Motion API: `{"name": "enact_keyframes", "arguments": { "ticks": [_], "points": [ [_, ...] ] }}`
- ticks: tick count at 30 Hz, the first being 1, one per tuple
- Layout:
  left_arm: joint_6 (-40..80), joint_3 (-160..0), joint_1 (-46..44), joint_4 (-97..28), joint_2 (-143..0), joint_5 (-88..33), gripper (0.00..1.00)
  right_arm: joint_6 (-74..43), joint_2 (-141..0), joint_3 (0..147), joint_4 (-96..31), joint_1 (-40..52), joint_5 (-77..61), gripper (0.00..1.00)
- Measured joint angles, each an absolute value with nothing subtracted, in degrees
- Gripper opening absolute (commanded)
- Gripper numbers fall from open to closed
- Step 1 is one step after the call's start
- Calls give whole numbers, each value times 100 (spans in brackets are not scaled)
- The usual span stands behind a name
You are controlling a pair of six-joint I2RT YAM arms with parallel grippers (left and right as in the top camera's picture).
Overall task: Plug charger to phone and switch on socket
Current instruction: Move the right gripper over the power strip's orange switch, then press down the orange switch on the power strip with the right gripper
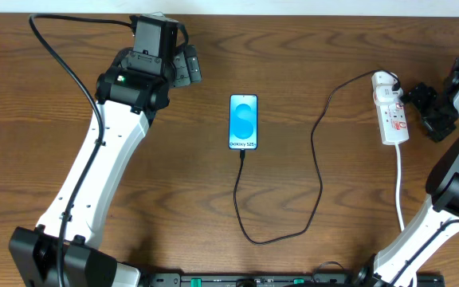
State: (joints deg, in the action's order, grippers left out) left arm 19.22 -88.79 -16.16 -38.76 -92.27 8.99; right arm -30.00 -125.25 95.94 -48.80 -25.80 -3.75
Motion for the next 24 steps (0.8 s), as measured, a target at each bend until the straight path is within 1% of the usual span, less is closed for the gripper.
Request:
{"name": "enact_keyframes", "arguments": {
  "ticks": [19, 24],
  "points": [
    [1922, -8879, -1616, -3879, -9227, 899, 99, -3059, -12525, 9594, -4901, -2532, -405, 99],
    [1922, -8879, -1616, -3876, -9227, 899, 99, -3087, -12525, 9430, -4622, -2536, -331, 99]
  ]
}}
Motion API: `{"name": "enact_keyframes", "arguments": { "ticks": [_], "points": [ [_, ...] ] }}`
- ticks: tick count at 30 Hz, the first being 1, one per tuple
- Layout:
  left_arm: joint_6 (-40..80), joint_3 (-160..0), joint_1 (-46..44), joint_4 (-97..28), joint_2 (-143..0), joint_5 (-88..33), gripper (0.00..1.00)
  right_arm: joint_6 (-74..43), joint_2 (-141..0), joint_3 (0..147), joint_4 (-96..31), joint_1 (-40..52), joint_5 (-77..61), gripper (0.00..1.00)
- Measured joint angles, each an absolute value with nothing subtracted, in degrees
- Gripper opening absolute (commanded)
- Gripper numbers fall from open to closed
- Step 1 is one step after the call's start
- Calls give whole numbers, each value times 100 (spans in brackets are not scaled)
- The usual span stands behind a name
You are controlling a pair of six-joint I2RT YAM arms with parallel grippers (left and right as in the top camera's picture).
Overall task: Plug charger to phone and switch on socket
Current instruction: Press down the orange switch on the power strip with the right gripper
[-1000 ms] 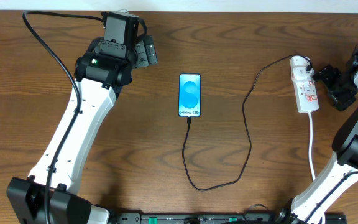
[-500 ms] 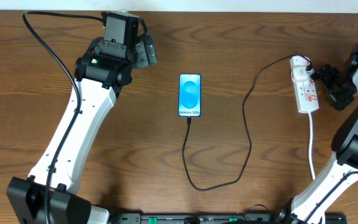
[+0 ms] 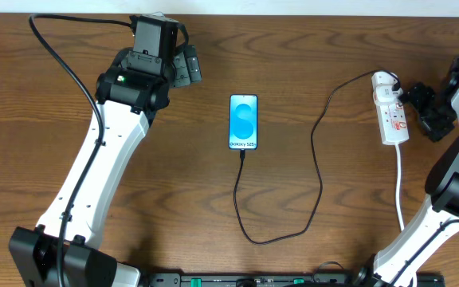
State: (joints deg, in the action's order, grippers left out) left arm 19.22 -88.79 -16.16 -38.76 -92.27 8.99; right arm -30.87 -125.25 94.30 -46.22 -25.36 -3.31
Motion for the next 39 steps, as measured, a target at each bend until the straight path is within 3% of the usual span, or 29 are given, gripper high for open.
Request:
{"name": "enact_keyframes", "arguments": {
  "ticks": [39],
  "points": [
    [1922, -8879, -1616, -3876, -9227, 899, 99, -3092, -12486, 9332, -4757, -2615, -923, 99]
  ]
}}
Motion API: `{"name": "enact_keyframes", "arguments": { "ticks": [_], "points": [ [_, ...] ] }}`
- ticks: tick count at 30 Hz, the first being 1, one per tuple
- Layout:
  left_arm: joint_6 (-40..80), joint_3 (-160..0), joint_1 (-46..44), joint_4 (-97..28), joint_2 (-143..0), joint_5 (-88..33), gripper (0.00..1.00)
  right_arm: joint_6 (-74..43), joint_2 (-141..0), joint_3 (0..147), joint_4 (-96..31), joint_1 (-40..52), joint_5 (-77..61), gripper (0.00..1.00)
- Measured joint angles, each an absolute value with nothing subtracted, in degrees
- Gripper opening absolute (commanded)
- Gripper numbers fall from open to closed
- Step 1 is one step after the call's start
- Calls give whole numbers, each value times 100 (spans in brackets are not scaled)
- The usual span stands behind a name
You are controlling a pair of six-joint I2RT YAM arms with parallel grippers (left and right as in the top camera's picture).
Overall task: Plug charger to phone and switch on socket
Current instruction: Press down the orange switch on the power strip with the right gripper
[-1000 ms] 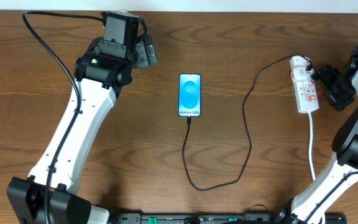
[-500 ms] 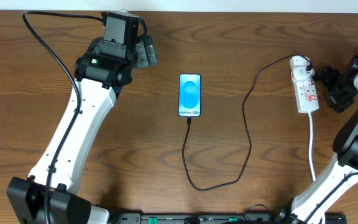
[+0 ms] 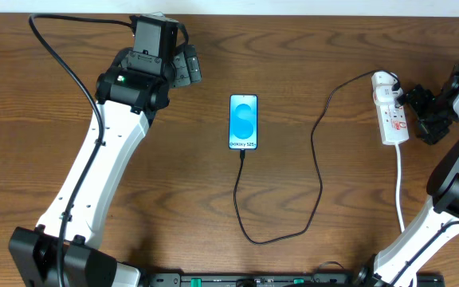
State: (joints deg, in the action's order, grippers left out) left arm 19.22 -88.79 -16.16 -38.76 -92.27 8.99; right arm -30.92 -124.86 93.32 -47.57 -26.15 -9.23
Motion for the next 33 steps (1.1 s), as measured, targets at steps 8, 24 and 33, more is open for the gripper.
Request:
{"name": "enact_keyframes", "arguments": {
  "ticks": [8, 24, 33],
  "points": [
    [1922, -8879, -1616, -3876, -9227, 899, 99, -3072, -12481, 9332, -4995, -2617, -1092, 99],
    [1922, -8879, -1616, -3876, -9227, 899, 99, -3037, -10359, 9174, -6685, -2792, -746, 99],
    [1922, -8879, -1616, -3879, -9227, 902, 99, -2674, -8088, 7677, -6497, -2311, -659, 99]
  ]
}}
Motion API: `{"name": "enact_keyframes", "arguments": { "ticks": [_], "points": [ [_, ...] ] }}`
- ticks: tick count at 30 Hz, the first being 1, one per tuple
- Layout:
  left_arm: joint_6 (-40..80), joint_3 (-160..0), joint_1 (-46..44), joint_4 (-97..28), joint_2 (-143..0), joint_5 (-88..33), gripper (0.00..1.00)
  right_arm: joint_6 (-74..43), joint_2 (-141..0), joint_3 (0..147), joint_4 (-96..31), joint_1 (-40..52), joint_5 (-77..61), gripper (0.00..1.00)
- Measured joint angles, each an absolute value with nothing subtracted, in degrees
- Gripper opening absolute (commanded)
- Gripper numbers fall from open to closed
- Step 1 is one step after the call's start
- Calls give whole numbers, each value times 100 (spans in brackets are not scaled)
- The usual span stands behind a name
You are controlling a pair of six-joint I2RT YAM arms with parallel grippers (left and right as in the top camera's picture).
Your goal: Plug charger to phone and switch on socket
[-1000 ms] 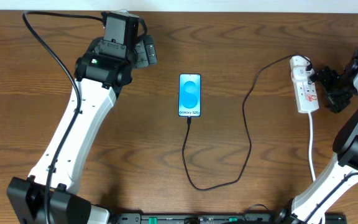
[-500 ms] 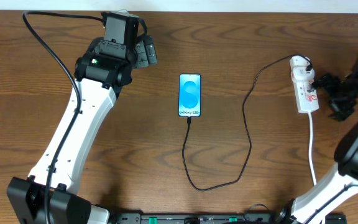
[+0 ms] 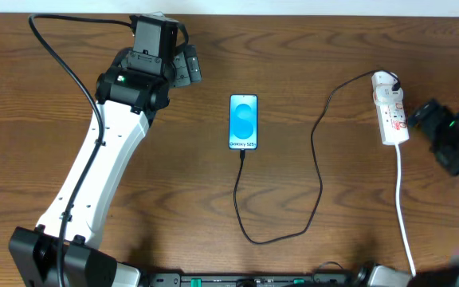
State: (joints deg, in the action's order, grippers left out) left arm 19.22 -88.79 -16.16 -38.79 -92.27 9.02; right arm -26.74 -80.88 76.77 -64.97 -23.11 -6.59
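The phone [image 3: 244, 121] lies face up mid-table with its screen lit. A black charger cable [image 3: 318, 171] is plugged into its near end, loops toward the front edge and runs back up to a plug at the far end of the white socket strip [image 3: 391, 112]. My right gripper [image 3: 419, 117] sits just right of the strip's near half, fingers together and holding nothing; whether it touches the strip I cannot tell. My left gripper [image 3: 188, 67] rests at the back left, shut and empty, well away from the phone.
The strip's white lead [image 3: 403, 215] runs toward the front edge on the right. My left arm [image 3: 102, 159] crosses the left side of the table diagonally. The back edge of the table lies just behind the left wrist.
My right gripper has moved from the strip's right edge near the plug toward the front and slightly right. Its arm has swung toward the frame's right edge. Phone, cable and left arm are unchanged.
The cable was in the phone and the screen lit throughout. My right gripper stood a little right of the strip, then closer, then against the strip's right edge near the plug. Now it sits further forward beside the strip.
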Motion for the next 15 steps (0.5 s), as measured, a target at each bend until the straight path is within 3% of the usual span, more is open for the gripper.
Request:
{"name": "enact_keyframes", "arguments": {
  "ticks": [8, 15],
  "points": [
    [1922, -8879, -1616, -3879, -9227, 921, 99, -2383, -5354, 5682, -5586, -1697, -661, 99],
    [1922, -8879, -1616, -3879, -9227, 919, 99, -2340, -4370, 5238, -6097, -1675, -661, 99]
  ]
}}
